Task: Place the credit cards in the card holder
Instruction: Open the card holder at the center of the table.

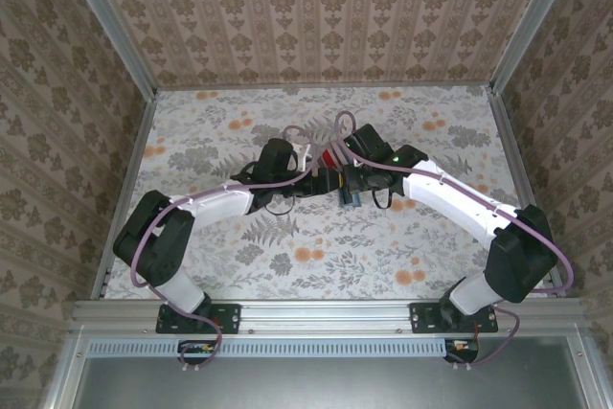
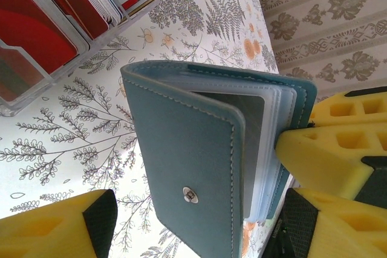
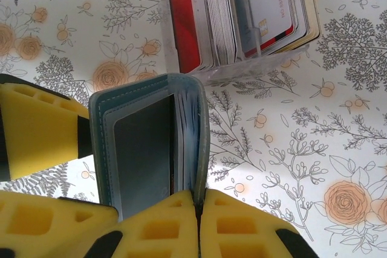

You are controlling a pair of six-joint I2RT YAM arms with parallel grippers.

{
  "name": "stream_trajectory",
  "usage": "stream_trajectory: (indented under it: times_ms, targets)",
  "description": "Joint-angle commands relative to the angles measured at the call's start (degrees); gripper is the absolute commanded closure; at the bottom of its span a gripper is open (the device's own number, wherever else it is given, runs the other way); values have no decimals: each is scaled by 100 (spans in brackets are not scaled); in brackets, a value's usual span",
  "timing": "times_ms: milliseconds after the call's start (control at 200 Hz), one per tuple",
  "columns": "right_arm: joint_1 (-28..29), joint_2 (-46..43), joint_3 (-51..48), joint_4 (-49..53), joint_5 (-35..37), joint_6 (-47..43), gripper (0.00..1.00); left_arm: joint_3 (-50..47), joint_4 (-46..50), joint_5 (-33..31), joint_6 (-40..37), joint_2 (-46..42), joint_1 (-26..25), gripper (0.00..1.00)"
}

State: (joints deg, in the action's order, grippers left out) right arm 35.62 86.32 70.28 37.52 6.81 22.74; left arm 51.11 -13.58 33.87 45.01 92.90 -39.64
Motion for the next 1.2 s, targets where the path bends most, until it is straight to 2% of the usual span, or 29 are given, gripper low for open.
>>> stream_trajectory:
  times_ms: [0, 95, 250, 400, 640, 775, 1020, 1195]
  targets:
    - [-37, -135, -61, -163, -208, 120, 100, 214, -91, 120, 6, 70, -42, 25]
    - [-126, -229, -100, -229, -421, 207, 100, 124, -85, 56, 24, 86, -42, 33]
    - [-470, -528, -470, -605, -1127, 412, 100, -73, -40, -150, -43, -108, -23, 54]
    - [-742, -578, -809, -898, -1875, 514, 100, -206, 530, -283, -390, -372, 65, 74]
    - [-910, -524, -1224, -1003, -2558, 573, 100, -658, 629, -350, -336, -562, 91, 90]
    - [-1151, -437, -1582, -1145, -2932, 601, 100, -1045, 476, -464, -161, -719, 41, 94]
    - [-1277, 103, -1902, -1622, -2993, 565, 100, -1452, 446, -838, -108, -744, -23, 95]
    - [-1317, 488, -1744, -1738, -3049, 523, 84, -1541, 277, -1019, 95, -628, -48, 95]
